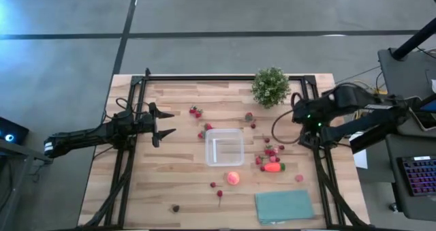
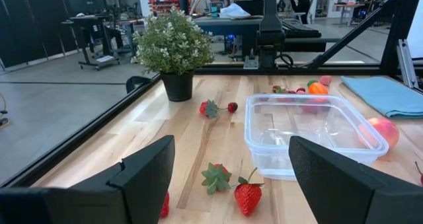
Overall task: Pick and placing Produce into tupperware
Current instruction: Put the peach into the transparent bin
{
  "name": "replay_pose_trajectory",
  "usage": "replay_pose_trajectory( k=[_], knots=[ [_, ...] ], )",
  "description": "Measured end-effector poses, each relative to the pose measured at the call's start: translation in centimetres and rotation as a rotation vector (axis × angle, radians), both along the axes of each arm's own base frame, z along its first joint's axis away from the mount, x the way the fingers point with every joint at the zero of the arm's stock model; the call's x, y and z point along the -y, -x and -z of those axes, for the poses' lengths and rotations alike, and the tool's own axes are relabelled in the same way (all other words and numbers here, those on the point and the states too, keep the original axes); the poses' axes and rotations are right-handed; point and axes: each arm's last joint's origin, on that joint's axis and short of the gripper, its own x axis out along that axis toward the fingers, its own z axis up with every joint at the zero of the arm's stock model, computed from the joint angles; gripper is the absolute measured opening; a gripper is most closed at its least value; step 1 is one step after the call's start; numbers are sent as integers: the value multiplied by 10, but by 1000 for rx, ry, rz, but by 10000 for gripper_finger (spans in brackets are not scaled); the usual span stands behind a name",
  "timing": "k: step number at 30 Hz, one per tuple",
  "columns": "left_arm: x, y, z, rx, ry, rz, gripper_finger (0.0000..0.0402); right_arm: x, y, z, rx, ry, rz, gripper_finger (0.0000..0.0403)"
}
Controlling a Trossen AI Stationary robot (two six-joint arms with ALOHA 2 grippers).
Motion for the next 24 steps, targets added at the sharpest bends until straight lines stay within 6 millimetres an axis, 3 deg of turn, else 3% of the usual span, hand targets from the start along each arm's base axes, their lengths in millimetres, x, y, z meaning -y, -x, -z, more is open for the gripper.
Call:
replay_pose_trajectory(
  k=[3, 8, 10, 16, 21, 24],
  knots=[
    [0, 0, 0, 1, 0, 0, 283, -3, 5, 22, -139, -20, 123, 244],
    [0, 0, 0, 1, 0, 0, 283, -4, 10, 61, -371, -54, 533, 244],
    [0, 0, 0, 3, -1, 0, 283, -5, 13, 76, -467, -85, 614, 244],
    [0, 0, 0, 1, 0, 0, 283, -8, 23, 110, -655, -97, 697, 244],
    [0, 0, 0, 1, 0, 0, 283, -13, 26, 119, -693, -73, 705, 244],
    [0, 0, 0, 1, 0, 0, 283, -16, 21, 121, -642, -94, 618, 244]
  ],
)
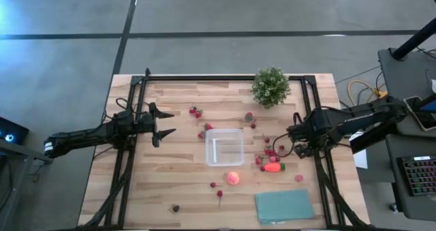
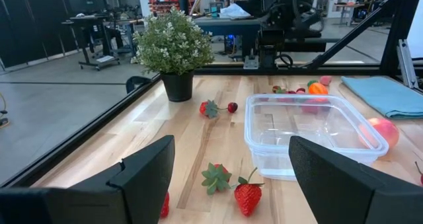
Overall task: Pick and placing Produce into tupperware
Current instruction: Put the peach into the transparent bin
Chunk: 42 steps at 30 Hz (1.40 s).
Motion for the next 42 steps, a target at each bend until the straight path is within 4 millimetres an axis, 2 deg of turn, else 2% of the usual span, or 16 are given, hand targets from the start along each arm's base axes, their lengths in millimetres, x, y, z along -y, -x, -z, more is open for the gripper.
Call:
replay_pose_trajectory(
  k=[4, 10, 13, 17, 24, 27, 31, 35, 39, 42],
  knots=[
    [0, 0, 0, 0, 0, 0, 283, -4, -10, 2, 174, -14, -186, 244],
    [0, 0, 0, 0, 0, 0, 283, -8, -26, -2, 387, 23, -237, 244],
    [0, 0, 0, 0, 0, 0, 283, -19, -30, -9, 503, -12, -326, 244],
    [0, 0, 0, 0, 0, 0, 283, -41, -26, -15, 582, -20, -468, 244],
    [0, 0, 0, 0, 0, 0, 283, -67, -10, -11, 570, 65, -574, 244],
    [0, 0, 0, 0, 0, 0, 283, -72, -8, -10, 563, 61, -605, 244],
    [0, 0, 0, 0, 0, 0, 283, -74, -9, -8, 591, 63, -754, 244],
    [0, 0, 0, 0, 0, 0, 283, -76, -16, -2, 620, 177, -850, 244],
    [0, 0, 0, 0, 0, 0, 283, -80, -19, 18, 532, 251, -895, 244],
    [0, 0, 0, 0, 0, 0, 283, -87, -23, 31, 432, 193, -887, 244]
  ],
)
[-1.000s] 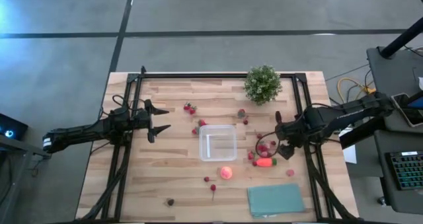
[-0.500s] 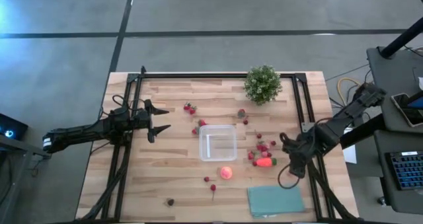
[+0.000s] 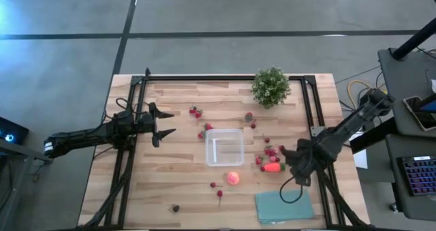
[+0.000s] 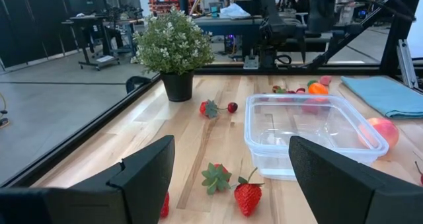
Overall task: Pick and placing Produce into tupperware
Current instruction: Put the peach into the transparent bin
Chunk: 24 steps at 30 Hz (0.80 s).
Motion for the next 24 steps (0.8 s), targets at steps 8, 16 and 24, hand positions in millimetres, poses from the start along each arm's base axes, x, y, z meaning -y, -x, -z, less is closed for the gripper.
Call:
replay_pose_trajectory(
  k=[8, 16, 24],
  knots=[
    [0, 0, 0, 0, 0, 0, 283, -18, -10, 22, -179, -3, 69, 244],
    [0, 0, 0, 0, 0, 0, 283, -38, -24, 17, -81, 30, 15, 244],
    [0, 0, 0, 0, 0, 0, 283, -33, -15, 26, -199, -1, 520, 244]
  ],
)
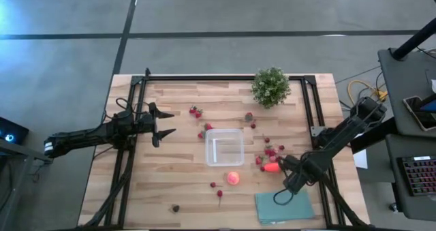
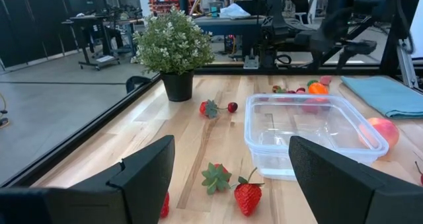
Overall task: Pick and placing Produce into tupperware
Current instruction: Put the peach into the transparent bin
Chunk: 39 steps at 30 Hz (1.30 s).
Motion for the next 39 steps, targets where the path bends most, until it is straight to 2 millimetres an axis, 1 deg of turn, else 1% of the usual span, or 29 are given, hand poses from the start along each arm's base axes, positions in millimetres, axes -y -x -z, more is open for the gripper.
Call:
replay_pose_trajectory(
  k=[3, 5, 8, 10, 12, 15, 21, 26, 34, 39],
  knots=[
    [0, 0, 0, 0, 0, 0, 283, 2, 4, -5, -31, -7, 297, 244],
    [0, 0, 0, 0, 0, 0, 283, 3, 6, -11, -37, -25, 479, 244],
    [0, 0, 0, 0, 0, 0, 283, 6, 8, -20, 6, -25, 691, 244],
    [0, 0, 0, 0, 0, 0, 283, 8, 7, -24, 73, -28, 766, 244],
    [0, 0, 0, 0, 0, 0, 283, 9, 6, -25, 129, -34, 776, 244],
    [0, 0, 0, 0, 0, 0, 283, 8, 5, -17, 129, -20, 775, 244],
    [0, 0, 0, -1, 0, 0, 283, 0, 5, 5, 12, 50, 770, 244],
    [0, 0, 0, 0, 0, 0, 283, -4, 2, 17, -52, 90, 794, 244],
    [0, 0, 0, 0, 0, 0, 283, -7, 0, 24, -58, 102, 794, 244],
    [0, 0, 0, 0, 0, 0, 283, -8, 0, 26, -72, 106, 800, 228]
  ],
)
